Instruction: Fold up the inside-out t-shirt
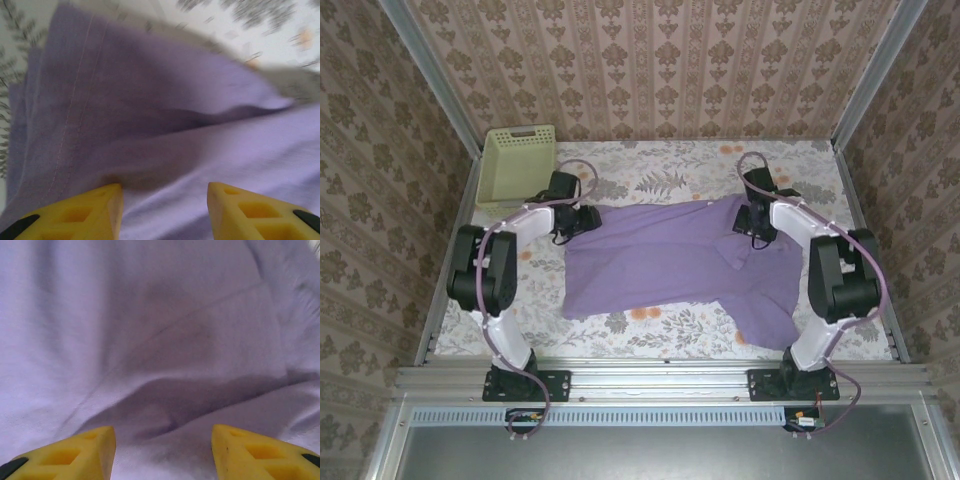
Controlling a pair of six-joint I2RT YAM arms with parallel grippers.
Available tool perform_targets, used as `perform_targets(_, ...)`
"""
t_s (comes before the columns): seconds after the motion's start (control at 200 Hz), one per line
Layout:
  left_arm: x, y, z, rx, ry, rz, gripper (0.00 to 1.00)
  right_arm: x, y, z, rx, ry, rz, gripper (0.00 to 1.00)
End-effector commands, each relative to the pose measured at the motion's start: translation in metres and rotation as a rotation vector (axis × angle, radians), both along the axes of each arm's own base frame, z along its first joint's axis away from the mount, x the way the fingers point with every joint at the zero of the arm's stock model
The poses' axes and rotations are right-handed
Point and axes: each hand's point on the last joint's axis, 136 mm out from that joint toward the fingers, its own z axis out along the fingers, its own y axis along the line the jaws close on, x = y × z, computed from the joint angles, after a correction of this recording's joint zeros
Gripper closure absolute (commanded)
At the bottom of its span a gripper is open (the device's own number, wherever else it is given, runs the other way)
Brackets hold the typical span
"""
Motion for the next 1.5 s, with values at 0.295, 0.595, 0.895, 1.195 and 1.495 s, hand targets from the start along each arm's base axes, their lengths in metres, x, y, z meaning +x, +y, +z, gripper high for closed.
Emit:
perform_targets(0.295, 0.029, 0.005, -0.033, -0.087, 0.013, 0.088, 0.47, 0.019, -0.053, -0.052, 0.131, 0.063, -0.248, 0.44)
perform_targets(0.595, 0.096, -0.003, -0.022, -0.125, -0.06, 0.11, 0.46, 0.068, -0.08, -0.043, 0.183, 0.013, -0.32, 0.45)
perform_targets(0.895, 0.138, -0.004, 0.025, -0.119, -0.12, 0.069, 0.4, 0.107, -0.1, 0.002, 0.16, -0.076, -0.326, 0.42)
perform_targets(1.195, 0.098, 0.008, 0.113, -0.001, -0.204, 0.078, 0.3, 0.072, -0.09, 0.082, 0.116, -0.208, -0.26, 0.37)
perform_targets(1.495, 0.012, -0.009, 0.079, 0.001, -0.146, 0.032, 0.29, 0.004, -0.035, 0.061, 0.103, -0.157, -0.12, 0.34)
